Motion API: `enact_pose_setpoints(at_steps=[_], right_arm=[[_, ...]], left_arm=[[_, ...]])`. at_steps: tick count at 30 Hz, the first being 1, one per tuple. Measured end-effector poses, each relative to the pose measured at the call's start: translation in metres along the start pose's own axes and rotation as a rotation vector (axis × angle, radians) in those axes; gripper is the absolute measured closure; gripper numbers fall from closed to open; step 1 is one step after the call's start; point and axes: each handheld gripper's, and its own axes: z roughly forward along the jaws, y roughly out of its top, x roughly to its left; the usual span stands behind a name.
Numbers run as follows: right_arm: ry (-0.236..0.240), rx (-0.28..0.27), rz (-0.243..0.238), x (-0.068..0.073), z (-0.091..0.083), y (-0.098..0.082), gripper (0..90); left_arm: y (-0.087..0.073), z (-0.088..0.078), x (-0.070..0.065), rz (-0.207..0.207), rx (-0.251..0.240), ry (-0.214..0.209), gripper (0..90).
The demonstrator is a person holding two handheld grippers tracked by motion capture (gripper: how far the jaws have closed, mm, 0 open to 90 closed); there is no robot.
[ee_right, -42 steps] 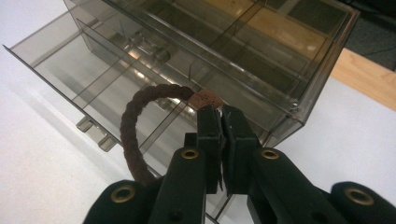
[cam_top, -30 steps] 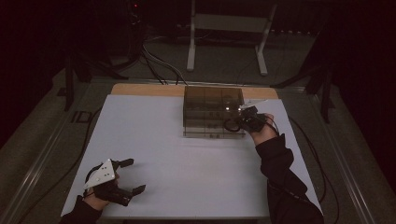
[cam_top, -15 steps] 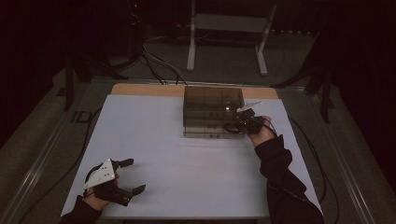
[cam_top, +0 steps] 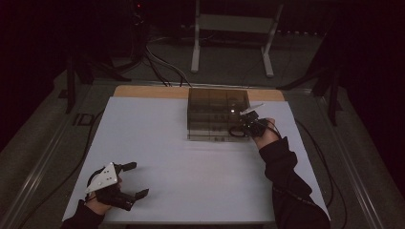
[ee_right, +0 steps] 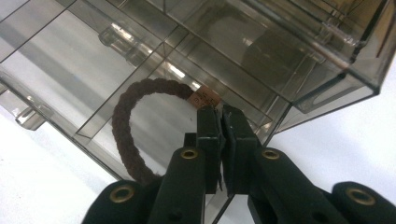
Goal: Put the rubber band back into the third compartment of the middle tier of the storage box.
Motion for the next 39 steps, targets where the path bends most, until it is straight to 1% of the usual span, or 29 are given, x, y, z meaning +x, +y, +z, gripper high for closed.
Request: enact_pose_setpoints(at_steps=[8,12,14,19,21,22,27,32,36,37,39], right_arm=[[0.010,-0.015,0.008,0.001,-0.005,0.002,83.7],[0.035,-0.031,0.023,0.000,-0.011,0.003,74.8],[0.041,-0.036,0.019,0.001,-0.014,0.004,70.1],[0.058,-0.071,0.037,0.001,-0.023,0.006,65.1],[0.060,-0.084,0.039,0.002,-0.026,0.006,63.0],[0.069,-0.089,0.039,0.002,-0.027,0.007,62.5],[0.088,-0.127,0.044,0.007,-0.034,0.008,54.9],[0.127,-0.169,0.047,0.012,-0.043,0.011,44.1],[0.146,-0.194,0.031,0.018,-0.050,0.015,36.8],[0.146,-0.194,0.031,0.018,-0.050,0.015,36.8],[0.168,-0.210,0.031,0.022,-0.053,0.018,29.1]], left_arm=[[0.000,0.000,0.000,0.002,-0.001,0.000,0.3],[0.000,0.000,0.000,0.002,-0.001,0.000,0.2],[0.000,0.000,0.000,0.002,-0.002,0.000,0.2],[0.001,0.000,-0.001,0.002,-0.002,0.000,0.3],[0.001,0.000,-0.001,0.002,-0.003,0.000,0.2],[0.001,0.000,-0.001,0.002,-0.003,0.000,0.3],[0.001,0.000,-0.001,0.002,-0.004,0.000,0.2],[0.001,0.000,0.000,0.001,-0.002,0.000,0.2],[0.002,0.001,0.000,-0.001,-0.005,0.001,0.2],[0.002,0.001,0.000,-0.001,-0.005,0.001,0.2],[0.004,0.000,0.001,-0.005,-0.015,-0.003,0.2]])
